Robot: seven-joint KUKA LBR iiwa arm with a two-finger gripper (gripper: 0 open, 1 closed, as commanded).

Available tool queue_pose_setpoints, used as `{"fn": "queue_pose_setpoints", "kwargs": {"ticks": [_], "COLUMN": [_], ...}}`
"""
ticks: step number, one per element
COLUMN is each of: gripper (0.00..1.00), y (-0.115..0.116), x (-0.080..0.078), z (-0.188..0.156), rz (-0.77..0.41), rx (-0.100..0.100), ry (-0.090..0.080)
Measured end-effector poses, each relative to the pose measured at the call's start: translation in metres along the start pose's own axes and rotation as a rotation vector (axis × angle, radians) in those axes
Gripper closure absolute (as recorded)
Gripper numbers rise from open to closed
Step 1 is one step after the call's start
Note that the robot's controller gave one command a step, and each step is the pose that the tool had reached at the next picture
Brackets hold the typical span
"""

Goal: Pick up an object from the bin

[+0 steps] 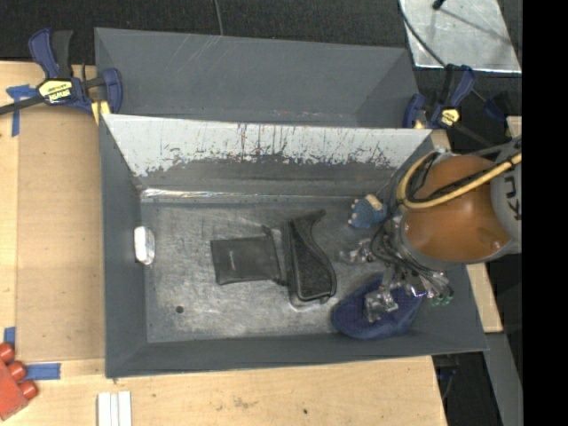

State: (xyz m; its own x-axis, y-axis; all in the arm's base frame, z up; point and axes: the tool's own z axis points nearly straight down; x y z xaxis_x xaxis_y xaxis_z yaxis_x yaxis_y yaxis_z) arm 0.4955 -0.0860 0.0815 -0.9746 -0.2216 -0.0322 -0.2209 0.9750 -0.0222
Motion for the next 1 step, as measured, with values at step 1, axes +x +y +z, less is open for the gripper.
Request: {"fn": "queue_pose_setpoints", "kwargs": {"ticks": [1], "gripper": [1.0], "y": [0.0037], "x": [0.005], "z": [0.0018], "rz": [0.0], "rx": [-0.01], "ry": [0.017]}}
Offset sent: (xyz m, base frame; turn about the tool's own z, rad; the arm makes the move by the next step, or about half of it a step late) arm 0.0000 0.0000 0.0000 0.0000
